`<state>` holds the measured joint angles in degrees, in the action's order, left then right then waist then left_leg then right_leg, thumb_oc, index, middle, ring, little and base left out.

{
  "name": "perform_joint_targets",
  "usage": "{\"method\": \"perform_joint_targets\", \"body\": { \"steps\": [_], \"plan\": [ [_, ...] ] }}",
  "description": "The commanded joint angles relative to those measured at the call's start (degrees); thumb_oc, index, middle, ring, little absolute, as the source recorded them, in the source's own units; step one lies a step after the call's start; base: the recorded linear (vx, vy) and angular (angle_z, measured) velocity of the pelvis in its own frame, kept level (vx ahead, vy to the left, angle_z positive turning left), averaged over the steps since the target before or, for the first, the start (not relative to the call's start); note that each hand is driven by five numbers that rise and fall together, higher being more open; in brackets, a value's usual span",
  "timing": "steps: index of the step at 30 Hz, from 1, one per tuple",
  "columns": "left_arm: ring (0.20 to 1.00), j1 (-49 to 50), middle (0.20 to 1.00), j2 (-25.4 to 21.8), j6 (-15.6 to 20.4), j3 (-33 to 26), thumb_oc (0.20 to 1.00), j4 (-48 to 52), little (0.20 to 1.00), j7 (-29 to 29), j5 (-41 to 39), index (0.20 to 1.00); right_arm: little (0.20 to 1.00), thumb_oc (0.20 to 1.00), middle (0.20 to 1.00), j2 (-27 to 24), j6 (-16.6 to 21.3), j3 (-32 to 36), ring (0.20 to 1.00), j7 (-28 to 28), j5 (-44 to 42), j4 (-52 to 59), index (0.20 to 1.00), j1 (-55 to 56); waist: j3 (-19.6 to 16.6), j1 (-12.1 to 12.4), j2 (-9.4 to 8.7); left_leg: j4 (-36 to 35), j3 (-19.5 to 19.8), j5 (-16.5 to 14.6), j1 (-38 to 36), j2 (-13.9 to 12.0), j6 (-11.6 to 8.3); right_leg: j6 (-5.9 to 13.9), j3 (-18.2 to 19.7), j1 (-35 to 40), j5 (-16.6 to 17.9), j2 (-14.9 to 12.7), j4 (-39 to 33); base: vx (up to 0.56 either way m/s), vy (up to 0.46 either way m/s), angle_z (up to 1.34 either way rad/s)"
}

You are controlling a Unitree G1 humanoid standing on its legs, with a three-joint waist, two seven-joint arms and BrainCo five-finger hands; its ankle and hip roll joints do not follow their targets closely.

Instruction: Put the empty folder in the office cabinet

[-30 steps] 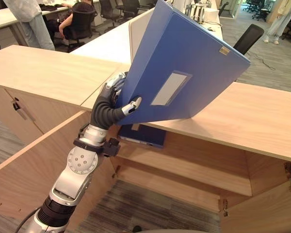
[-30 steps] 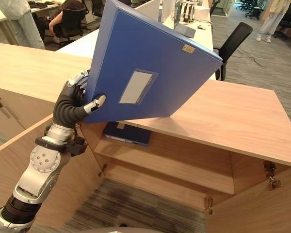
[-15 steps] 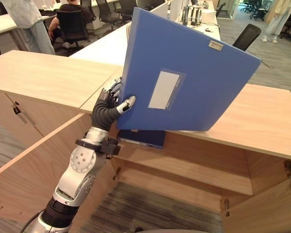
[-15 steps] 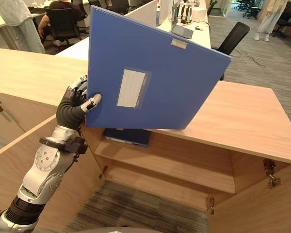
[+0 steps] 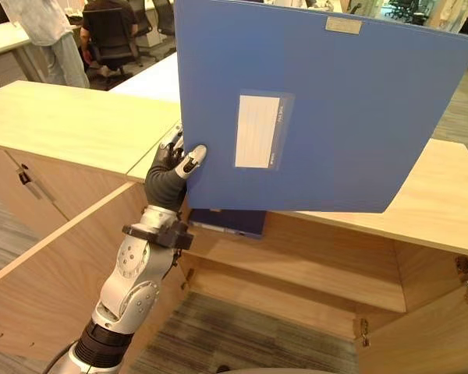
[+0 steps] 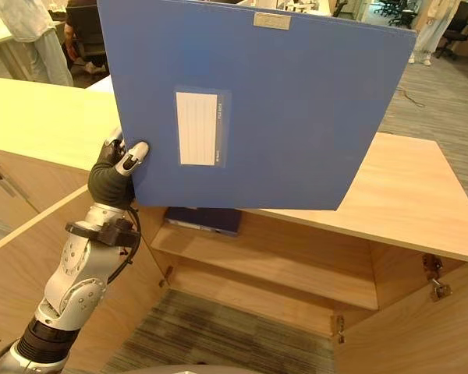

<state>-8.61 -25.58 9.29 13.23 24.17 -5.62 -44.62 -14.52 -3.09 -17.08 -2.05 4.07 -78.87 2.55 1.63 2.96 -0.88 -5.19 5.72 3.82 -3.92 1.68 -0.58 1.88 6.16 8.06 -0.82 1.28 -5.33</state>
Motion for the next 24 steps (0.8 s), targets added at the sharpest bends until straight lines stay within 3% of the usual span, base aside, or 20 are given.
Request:
{"method": "perform_joint_targets", "body": {
  "steps": [1, 11, 24],
  "plan": [
    [0.2, -1.0, 0.2, 0.7, 4.4, -5.3, 0.2, 0.9, 0.2, 0.9, -1.7, 0.2, 1.0, 1.0, 1.0, 1.4, 0.1, -0.6, 1.0, 1.4, 2.0, -1.5, 1.0, -0.3, -1.1, 0.1, -3.26, 0.2, 1.4, -5.8, -0.7, 2.7, 0.83, 4.7, -2.3, -1.9, 3.8, -0.4, 0.3, 0.01, 0.005, -0.05],
    [0.2, 16.6, 0.2, -9.8, -2.7, -10.1, 0.2, -4.0, 0.2, 8.2, 0.9, 0.2, 1.0, 1.0, 1.0, -0.5, 0.5, 1.3, 1.0, 2.2, -0.4, 0.2, 1.0, -0.2, -0.5, 1.1, -2.31, 0.2, 1.6, -5.9, -1.1, 2.5, 0.95, 4.56, -2.7, -1.4, 3.4, -0.3, 0.3, 0.01, 0.006, -0.03],
    [0.2, 22.8, 0.2, -20.8, -5.6, -9.7, 0.2, -5.2, 0.2, 13.8, 1.6, 0.2, 1.0, 1.0, 1.0, -0.6, 1.2, -0.9, 1.0, 2.9, -1.6, 1.0, 1.0, -1.2, -0.9, 1.6, -1.82, 0.2, 1.6, -5.7, -1.2, 2.5, 0.96, 4.75, -2.8, -1.4, 3.5, -0.3, 0.3, 0.0, 0.001, 0.0]
  ]
}}
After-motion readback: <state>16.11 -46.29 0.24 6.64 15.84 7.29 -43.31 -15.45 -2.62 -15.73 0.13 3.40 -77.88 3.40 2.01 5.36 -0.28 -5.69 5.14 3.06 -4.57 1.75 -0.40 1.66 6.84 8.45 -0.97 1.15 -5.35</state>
